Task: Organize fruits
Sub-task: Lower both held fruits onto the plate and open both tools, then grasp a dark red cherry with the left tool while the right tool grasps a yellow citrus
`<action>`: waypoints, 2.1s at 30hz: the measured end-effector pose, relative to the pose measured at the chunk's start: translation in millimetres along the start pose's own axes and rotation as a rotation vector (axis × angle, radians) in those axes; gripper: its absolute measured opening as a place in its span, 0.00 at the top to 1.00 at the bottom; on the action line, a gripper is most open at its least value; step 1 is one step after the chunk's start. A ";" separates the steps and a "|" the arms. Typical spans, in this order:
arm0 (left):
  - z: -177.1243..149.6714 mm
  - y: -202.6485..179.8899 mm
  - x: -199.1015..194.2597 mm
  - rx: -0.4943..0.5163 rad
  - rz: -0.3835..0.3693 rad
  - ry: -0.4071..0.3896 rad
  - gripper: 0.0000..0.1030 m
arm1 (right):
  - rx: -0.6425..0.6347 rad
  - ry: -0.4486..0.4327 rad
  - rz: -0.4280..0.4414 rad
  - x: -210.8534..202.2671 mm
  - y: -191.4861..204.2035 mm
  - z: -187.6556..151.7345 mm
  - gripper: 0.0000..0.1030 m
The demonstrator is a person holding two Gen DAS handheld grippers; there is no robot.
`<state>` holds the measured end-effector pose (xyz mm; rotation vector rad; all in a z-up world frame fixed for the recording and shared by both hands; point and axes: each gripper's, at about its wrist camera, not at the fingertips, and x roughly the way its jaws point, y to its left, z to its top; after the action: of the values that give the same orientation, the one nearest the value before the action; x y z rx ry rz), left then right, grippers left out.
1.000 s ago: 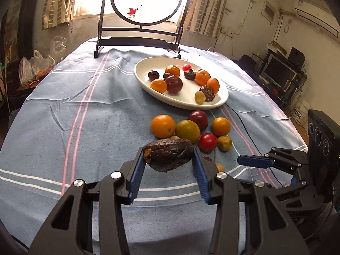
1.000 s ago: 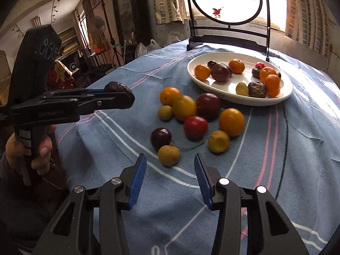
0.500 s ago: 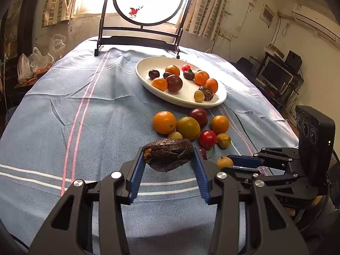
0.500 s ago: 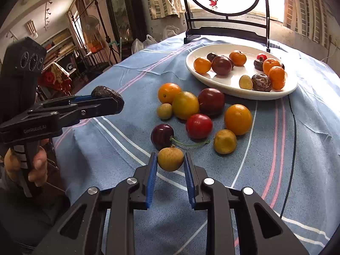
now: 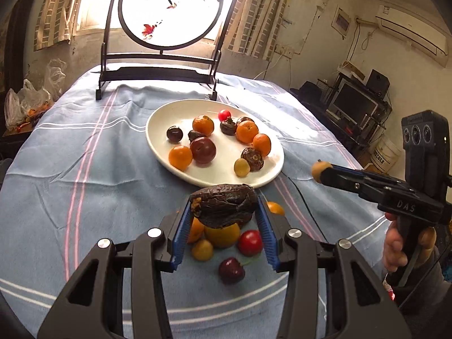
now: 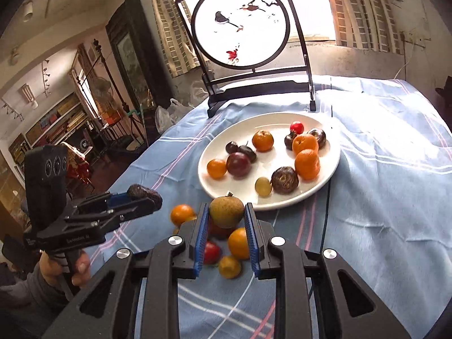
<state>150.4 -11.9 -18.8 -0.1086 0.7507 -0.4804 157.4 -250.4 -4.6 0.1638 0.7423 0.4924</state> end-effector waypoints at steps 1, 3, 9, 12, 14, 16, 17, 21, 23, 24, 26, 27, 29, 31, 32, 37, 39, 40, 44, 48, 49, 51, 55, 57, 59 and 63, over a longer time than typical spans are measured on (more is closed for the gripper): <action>6.9 -3.2 10.5 0.009 -0.003 0.013 0.58 | 0.009 0.002 -0.010 8.5 -3.9 9.0 0.75; 19.0 -9.4 33.3 0.031 0.010 0.033 0.58 | 0.025 0.011 -0.036 28.0 -12.8 25.5 0.75; 40.6 -8.7 96.0 0.030 0.025 0.122 0.57 | 0.053 0.052 -0.086 86.0 -32.6 51.9 0.73; 46.7 -0.6 98.2 -0.008 0.023 0.118 0.45 | 0.072 0.037 -0.105 90.5 -37.0 53.1 0.53; 46.9 2.0 83.6 -0.013 0.025 0.077 0.39 | 0.063 0.025 -0.095 83.2 -34.6 48.9 0.53; 42.7 0.4 66.5 0.006 0.029 0.053 0.38 | 0.049 0.014 -0.101 72.1 -31.0 40.2 0.53; 38.2 -0.7 58.4 0.016 0.033 0.050 0.38 | 0.045 0.013 -0.100 65.7 -28.7 34.7 0.53; 5.9 -8.0 31.0 0.064 0.018 0.074 0.38 | 0.022 0.009 -0.098 38.6 -18.5 2.8 0.53; -16.2 -15.5 20.4 0.099 0.017 0.091 0.38 | 0.017 0.005 -0.103 26.1 -14.6 -15.7 0.53; -27.5 -18.7 17.2 0.113 0.017 0.104 0.38 | 0.018 0.006 -0.104 21.2 -13.3 -24.2 0.53; -48.6 -22.6 15.1 0.121 0.006 0.137 0.38 | 0.024 0.006 -0.109 12.3 -10.8 -40.0 0.53; -57.8 -23.2 15.9 0.120 0.006 0.151 0.38 | 0.027 0.009 -0.107 8.8 -9.9 -47.4 0.53; -69.3 -21.8 20.5 0.114 0.031 0.164 0.38 | 0.021 0.017 -0.114 3.4 -6.4 -59.1 0.53; -74.0 -18.1 28.9 0.090 0.028 0.197 0.39 | 0.016 0.021 -0.119 -1.6 -4.2 -67.7 0.53; -74.3 -17.3 32.3 0.081 0.021 0.207 0.42 | 0.010 0.026 -0.121 -3.1 -2.6 -71.1 0.53; -63.7 -16.9 45.5 0.057 0.030 0.232 0.46 | -0.017 0.039 -0.133 -6.7 2.6 -82.6 0.53; -61.1 -16.7 50.0 0.052 0.038 0.234 0.57 | -0.019 0.048 -0.132 -4.7 2.5 -84.6 0.53; -60.3 -17.3 51.1 0.056 0.040 0.234 0.62 | -0.018 0.055 -0.130 -2.8 2.0 -85.2 0.53; -63.1 -25.8 32.9 0.111 0.068 0.165 0.73 | -0.020 0.078 -0.112 5.2 4.1 -83.4 0.54; -65.6 -26.8 2.0 0.124 0.079 0.090 0.73 | -0.070 0.125 -0.117 22.5 15.7 -79.6 0.54; -65.2 -24.1 -3.6 0.112 0.075 0.081 0.73 | -0.081 0.140 -0.128 28.9 18.9 -78.8 0.54; -65.7 -19.1 -12.4 0.092 0.074 0.067 0.73 | -0.102 0.164 -0.140 40.7 25.2 -78.0 0.54; -68.3 -11.2 -18.0 0.069 0.075 0.063 0.73 | -0.104 0.211 -0.148 60.5 29.9 -76.4 0.57; -69.8 -10.0 -16.6 0.066 0.072 0.070 0.73 | -0.081 0.216 -0.133 63.4 27.7 -74.9 0.61; -71.3 -9.5 -14.5 0.065 0.068 0.075 0.73 | -0.068 0.221 -0.124 64.4 25.7 -75.0 0.75; -72.8 -8.9 -13.1 0.055 0.060 0.072 0.73 | -0.048 0.192 -0.110 55.5 21.0 -76.0 0.76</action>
<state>89.5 -8.4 -61.4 -0.0174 0.8085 -0.4495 132.7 -207.4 -87.3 0.0309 0.9212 0.4241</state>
